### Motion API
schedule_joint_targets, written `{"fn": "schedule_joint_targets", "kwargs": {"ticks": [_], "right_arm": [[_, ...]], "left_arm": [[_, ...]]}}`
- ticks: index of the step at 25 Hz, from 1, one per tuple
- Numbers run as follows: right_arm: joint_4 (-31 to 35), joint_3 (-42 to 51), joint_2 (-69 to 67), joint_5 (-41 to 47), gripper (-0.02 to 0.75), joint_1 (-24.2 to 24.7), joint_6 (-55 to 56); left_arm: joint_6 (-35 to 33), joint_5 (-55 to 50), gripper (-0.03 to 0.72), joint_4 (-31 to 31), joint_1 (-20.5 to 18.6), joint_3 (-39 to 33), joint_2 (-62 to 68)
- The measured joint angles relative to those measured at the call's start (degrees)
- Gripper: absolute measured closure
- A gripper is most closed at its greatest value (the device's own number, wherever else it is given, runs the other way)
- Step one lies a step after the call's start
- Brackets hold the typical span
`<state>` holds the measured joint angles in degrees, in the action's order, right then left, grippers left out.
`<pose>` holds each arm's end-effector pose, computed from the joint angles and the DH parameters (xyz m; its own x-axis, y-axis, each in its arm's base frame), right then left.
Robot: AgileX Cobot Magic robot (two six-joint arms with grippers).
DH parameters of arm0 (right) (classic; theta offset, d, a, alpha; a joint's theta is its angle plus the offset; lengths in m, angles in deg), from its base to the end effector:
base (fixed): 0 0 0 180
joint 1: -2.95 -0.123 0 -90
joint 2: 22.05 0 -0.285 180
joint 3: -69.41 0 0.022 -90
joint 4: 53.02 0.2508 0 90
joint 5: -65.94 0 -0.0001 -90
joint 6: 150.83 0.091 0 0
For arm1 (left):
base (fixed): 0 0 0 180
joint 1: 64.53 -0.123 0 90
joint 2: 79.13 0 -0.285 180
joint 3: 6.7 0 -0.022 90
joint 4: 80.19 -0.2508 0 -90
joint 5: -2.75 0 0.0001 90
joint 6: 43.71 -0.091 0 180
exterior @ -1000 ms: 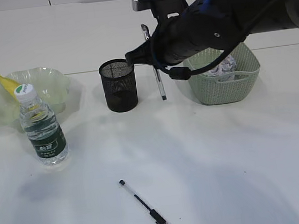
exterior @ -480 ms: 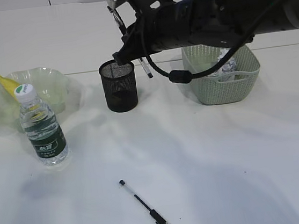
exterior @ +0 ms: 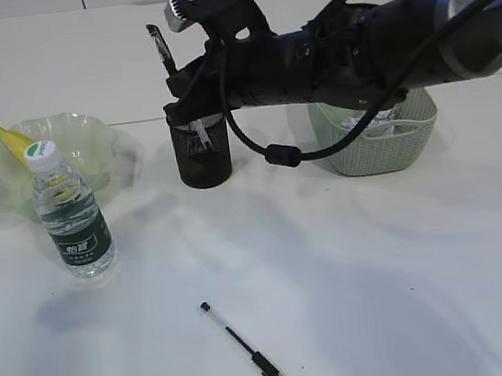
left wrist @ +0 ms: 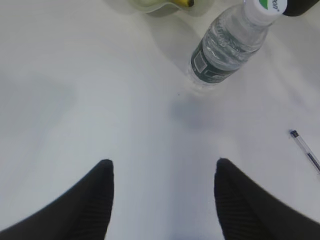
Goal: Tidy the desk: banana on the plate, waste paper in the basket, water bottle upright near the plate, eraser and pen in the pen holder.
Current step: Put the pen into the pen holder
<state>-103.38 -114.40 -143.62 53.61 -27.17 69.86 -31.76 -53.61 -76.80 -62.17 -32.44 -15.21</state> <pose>0.3955 0.2466 0.2380 -0.1912 -0.2895 -0.9379 -0.6670 0.7393 -0.0923 0.1758 -0.0117 0.3271 -0.8205 -0.2051 -0.5336 -0.1313 0.9761 -0.1734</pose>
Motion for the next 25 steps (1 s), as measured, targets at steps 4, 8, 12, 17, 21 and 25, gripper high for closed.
{"fn": "schedule_joint_targets", "kwargs": {"ticks": [4,8,12,17,21,25], "right_arm": [[5.03,0.00,-2.27,-5.98,0.691,2.66,0.14],[10.20,0.00,-3.24,-10.69,0.691,4.69,-2.65],[14.24,0.00,-3.37,-12.42,0.691,5.99,-6.13],[16.20,-1.67,-5.67,-14.54,0.691,6.11,-8.11],[16.58,-5.33,-8.51,-15.10,0.691,6.11,-8.19],[16.79,-8.77,-10.02,-14.73,0.691,6.11,-8.33]], "left_arm": [[0.00,0.09,0.235,0.00,0.00,0.00,0.00],[0.00,0.09,0.235,0.00,0.00,0.00,0.00],[0.00,0.13,0.235,0.00,0.00,0.00,0.00],[0.00,0.22,0.235,0.00,0.00,0.00,0.00],[0.00,0.22,0.235,0.00,0.00,0.00,0.00],[0.00,0.22,0.235,0.00,0.00,0.00,0.00]]}}
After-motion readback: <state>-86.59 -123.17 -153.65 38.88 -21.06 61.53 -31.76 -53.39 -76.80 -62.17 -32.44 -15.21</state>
